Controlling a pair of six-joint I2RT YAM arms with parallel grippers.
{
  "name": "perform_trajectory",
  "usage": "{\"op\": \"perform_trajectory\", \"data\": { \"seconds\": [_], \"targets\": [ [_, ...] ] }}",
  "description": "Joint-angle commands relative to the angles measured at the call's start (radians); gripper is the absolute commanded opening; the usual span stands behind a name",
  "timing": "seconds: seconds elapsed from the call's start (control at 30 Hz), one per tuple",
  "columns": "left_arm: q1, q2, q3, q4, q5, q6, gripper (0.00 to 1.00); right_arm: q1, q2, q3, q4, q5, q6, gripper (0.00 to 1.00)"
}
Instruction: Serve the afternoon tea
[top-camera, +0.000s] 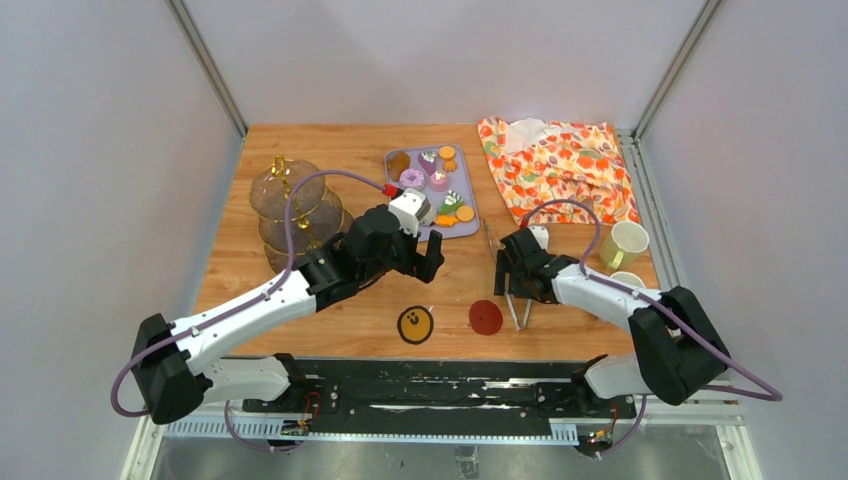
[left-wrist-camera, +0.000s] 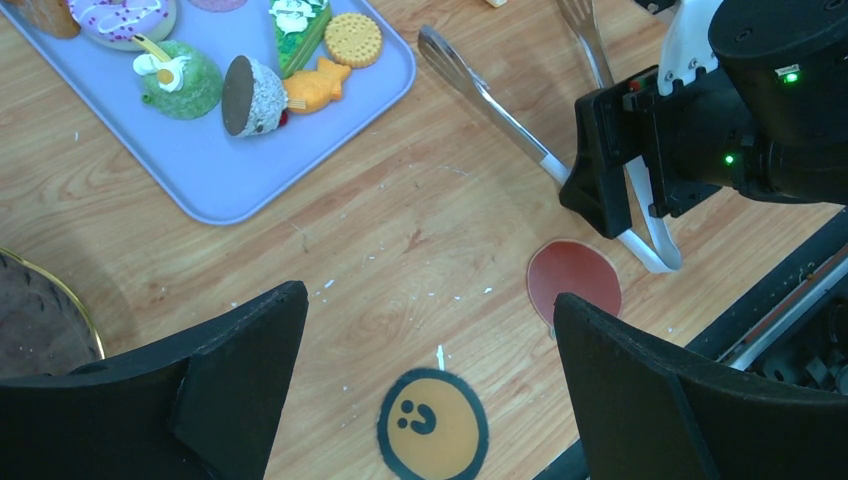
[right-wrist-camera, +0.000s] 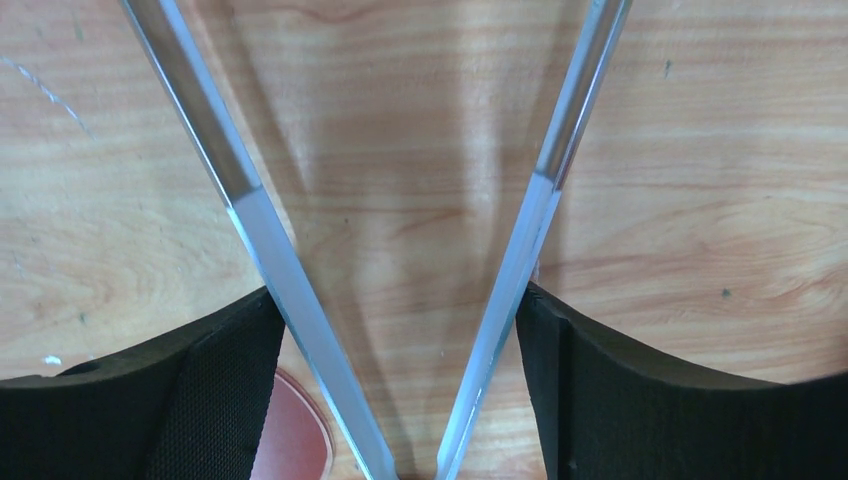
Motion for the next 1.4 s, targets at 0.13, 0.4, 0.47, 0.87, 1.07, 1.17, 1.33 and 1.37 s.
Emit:
{"op": "perform_trajectory", "data": {
  "seconds": [0.13, 0.4, 0.47, 0.87, 1.07, 1.17, 1.33, 1.37],
  "targets": [
    [-0.008, -0.006, 0.027, -0.014, 0.002, 0.014, 0.98, 0.014, 0.027, -0.076, 0.083, 0.049, 0.046, 0.69],
    [-0.007, 0.002, 0.034, -0.006, -0.011, 0.02, 0.98, 0.023, -0.13, -0.112, -0.046, -0.033, 0.059, 0.23],
    [-0.008, 0.006, 0.036, -0.01, -0.016, 0.02, 0.98, 0.023, -0.165, -0.097, -0.089, -0.036, 0.047, 0.19],
    [-0.008, -0.03, 0.005, -0.005, -0.058, 0.01, 0.98, 0.024, -0.098, 0.097, -0.278, -0.074, -0.243, 0.16],
    [-0.007, -0.054, -0.014, -0.008, -0.078, 0.01, 0.98, 0.015, 0.067, 0.174, -0.21, -0.075, -0.29, 0.19],
    [-0.007, -0.057, -0.016, -0.008, -0.081, 0.01, 0.98, 0.015, 0.151, 0.205, -0.151, -0.092, -0.321, 0.22],
    [-0.008, -0.07, -0.021, -0.008, -0.08, 0.007, 0.98, 0.013, 0.196, 0.218, -0.069, -0.032, -0.349, 0.39],
    [-0.008, -0.073, -0.022, -0.005, -0.079, 0.005, 0.98, 0.014, 0.192, 0.21, -0.045, -0.032, -0.357, 0.44]
  ]
}}
